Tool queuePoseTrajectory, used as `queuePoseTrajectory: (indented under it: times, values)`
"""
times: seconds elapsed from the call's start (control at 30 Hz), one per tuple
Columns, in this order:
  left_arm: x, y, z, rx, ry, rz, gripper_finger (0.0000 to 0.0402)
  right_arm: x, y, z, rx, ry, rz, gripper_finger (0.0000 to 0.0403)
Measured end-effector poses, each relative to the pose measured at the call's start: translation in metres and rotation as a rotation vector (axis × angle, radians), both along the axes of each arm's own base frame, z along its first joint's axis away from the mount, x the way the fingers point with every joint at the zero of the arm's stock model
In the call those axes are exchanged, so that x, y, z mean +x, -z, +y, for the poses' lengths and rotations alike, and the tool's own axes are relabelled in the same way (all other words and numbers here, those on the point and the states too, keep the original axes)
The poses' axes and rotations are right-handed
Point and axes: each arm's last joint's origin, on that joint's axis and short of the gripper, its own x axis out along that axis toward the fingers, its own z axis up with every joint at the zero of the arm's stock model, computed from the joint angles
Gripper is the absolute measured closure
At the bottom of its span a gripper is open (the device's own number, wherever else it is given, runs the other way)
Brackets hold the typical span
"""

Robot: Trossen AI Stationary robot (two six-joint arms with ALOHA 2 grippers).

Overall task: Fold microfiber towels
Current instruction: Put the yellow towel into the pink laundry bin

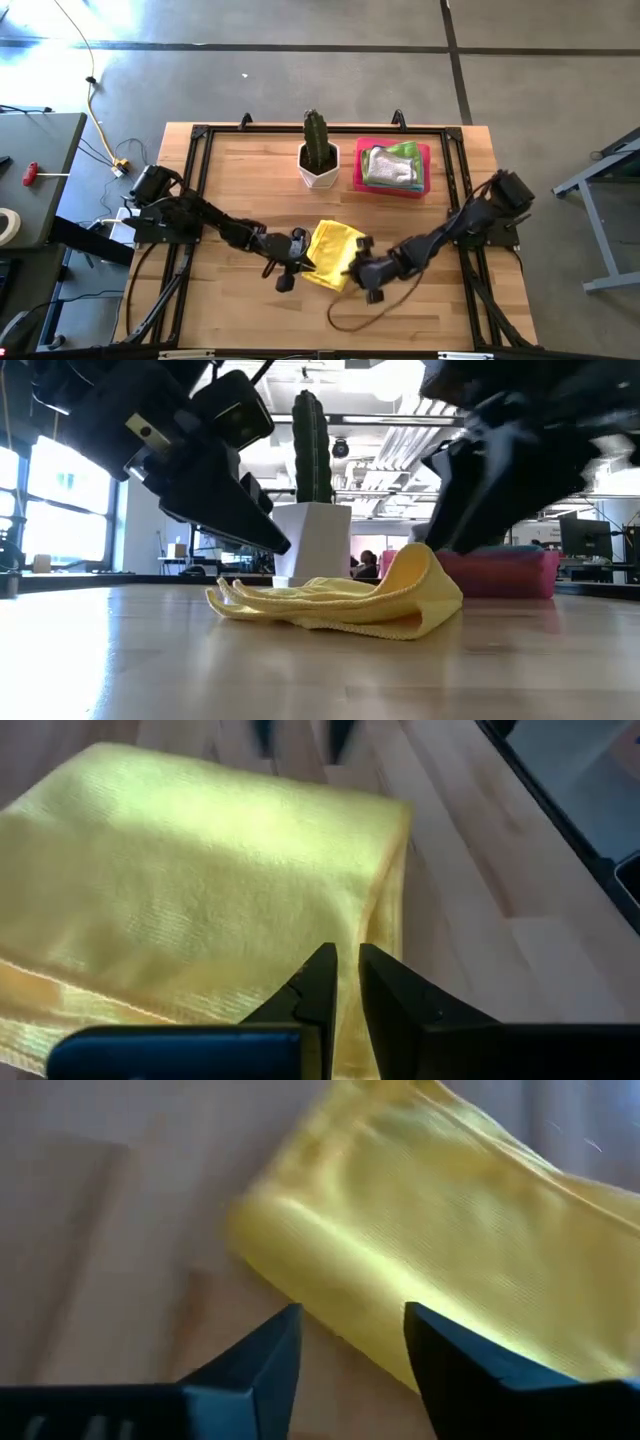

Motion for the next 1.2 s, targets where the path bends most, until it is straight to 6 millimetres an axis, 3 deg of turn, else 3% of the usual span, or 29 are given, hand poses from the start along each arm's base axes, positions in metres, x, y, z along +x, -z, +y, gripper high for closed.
queuePoseTrajectory:
  times: [0.1,0.27,0.47,0.8,1.2]
  values:
    - [-0.001,0.001,0.000,0.005,0.000,0.019,0.0346,0.001,0.006,0.016,0.003,-0.048,-0.044,0.0212]
    - [-0.002,0.003,0.000,0.016,0.007,0.035,0.0304,0.000,0.019,0.024,-0.133,-0.145,-0.046,0.0174]
    - [-0.003,0.004,-0.001,-0.005,0.032,0.052,0.0276,0.005,0.028,0.031,-0.180,-0.208,-0.079,0.0162]
    - [-0.003,0.005,0.000,-0.013,0.014,0.059,0.0280,0.015,0.053,0.036,-0.208,-0.220,-0.114,0.0162]
    - [-0.002,0.008,0.000,-0.029,0.001,0.071,0.0281,0.025,0.058,0.023,-0.143,-0.098,-0.120,0.0173]
